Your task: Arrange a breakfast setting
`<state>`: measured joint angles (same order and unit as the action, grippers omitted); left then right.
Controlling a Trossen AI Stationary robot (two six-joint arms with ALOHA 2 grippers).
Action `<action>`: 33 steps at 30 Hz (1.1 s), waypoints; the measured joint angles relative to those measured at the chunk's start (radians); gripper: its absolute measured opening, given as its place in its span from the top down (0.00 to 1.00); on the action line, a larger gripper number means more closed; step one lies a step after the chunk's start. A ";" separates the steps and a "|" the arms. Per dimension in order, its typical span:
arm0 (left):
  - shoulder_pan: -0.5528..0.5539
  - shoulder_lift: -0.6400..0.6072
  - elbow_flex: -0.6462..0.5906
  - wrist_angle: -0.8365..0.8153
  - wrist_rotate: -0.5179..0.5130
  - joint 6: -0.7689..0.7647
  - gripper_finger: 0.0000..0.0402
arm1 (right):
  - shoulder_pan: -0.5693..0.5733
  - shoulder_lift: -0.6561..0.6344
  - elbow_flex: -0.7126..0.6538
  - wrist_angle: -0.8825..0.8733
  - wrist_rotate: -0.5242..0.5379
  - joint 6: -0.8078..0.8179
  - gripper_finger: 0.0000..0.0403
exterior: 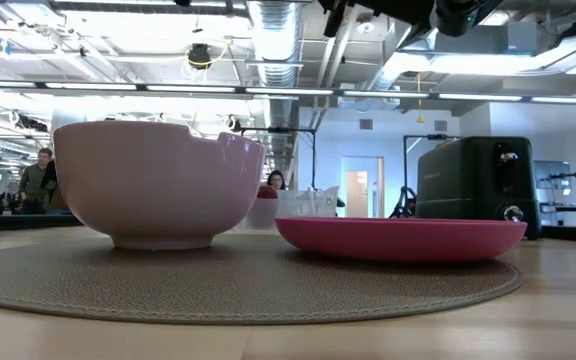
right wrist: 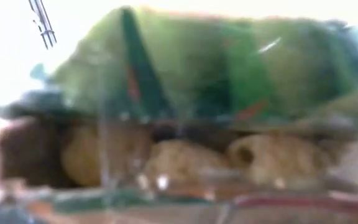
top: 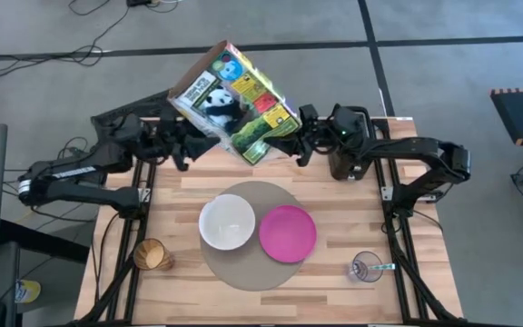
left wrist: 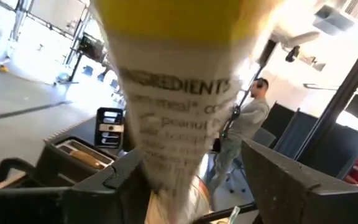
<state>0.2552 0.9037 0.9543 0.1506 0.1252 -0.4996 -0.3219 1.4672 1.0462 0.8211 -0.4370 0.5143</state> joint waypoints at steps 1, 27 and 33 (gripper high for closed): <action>0.000 -0.025 0.000 -0.029 0.000 0.012 0.45 | -0.002 -0.008 0.000 -0.022 0.000 -0.001 0.51; 0.000 -0.349 0.000 -0.537 -0.114 -0.077 0.45 | 0.004 -0.418 -0.001 -0.785 -0.044 -0.103 0.52; 0.000 -0.324 0.000 -0.537 -0.110 -0.081 0.45 | 0.037 -0.465 -0.001 -0.921 -0.085 -0.174 0.52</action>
<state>0.2550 0.5799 0.9543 -0.3860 0.0152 -0.5804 -0.2854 1.0023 1.0454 -0.0999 -0.5218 0.3404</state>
